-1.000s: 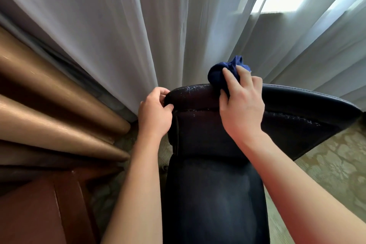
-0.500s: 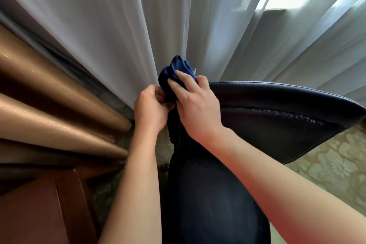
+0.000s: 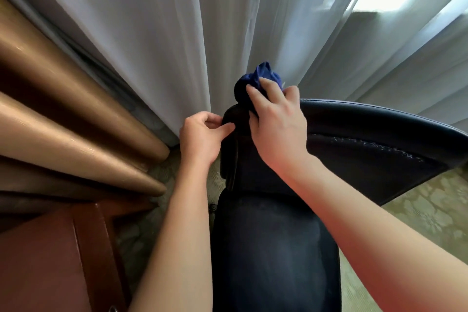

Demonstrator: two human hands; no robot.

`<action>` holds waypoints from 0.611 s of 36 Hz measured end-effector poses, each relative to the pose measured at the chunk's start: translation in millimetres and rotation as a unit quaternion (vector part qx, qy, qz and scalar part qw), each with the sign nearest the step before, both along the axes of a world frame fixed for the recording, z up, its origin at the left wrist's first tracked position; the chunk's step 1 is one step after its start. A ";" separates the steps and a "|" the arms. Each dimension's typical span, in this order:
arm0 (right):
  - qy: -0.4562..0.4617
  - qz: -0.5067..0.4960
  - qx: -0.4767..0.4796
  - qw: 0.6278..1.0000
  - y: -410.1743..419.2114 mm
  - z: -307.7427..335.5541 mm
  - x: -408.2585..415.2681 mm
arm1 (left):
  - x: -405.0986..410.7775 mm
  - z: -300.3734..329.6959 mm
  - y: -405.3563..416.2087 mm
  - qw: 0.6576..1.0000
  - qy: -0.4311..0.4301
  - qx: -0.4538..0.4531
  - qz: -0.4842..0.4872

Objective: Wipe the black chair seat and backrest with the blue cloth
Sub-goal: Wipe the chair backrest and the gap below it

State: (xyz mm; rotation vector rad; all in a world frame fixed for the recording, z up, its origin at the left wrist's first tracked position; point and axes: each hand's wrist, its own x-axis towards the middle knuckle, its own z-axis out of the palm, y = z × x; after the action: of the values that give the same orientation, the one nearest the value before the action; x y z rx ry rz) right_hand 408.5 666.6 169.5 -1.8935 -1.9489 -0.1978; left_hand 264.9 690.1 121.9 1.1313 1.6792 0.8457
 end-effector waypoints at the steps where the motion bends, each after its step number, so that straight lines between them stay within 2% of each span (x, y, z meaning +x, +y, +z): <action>1: -0.008 0.004 0.000 1.000 0.2 -1.2 -3.7 | 0.0 0.4 0.0 1.000 -0.005 -0.002 0.001; 11: -0.054 0.090 0.009 0.994 -0.8 -8.3 -22.2 | -4.3 4.6 4.3 0.999 -0.004 -0.027 -0.044; 14: -0.050 0.114 0.006 0.992 -2.4 -7.3 -22.7 | -4.6 8.7 2.2 0.998 -0.028 -0.033 -0.048; 17: -0.004 0.130 -0.008 0.992 -3.6 -1.7 -14.8 | -3.3 16.3 -1.1 0.997 -0.051 -0.038 -0.050; 19: 0.050 0.103 -0.013 0.993 -7.4 4.8 -4.4 | -1.8 20.4 -2.6 0.996 -0.065 -0.050 -0.047; 22: 0.097 0.031 0.025 0.994 -14.3 14.8 20.1 | 1.6 22.8 -1.7 0.998 -0.020 -0.039 -0.054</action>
State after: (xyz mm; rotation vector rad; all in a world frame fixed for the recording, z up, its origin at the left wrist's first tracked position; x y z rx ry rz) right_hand 428.6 652.3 184.2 -1.7477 -1.8518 -0.0420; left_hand 266.6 688.4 144.7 1.1328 1.5895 0.7253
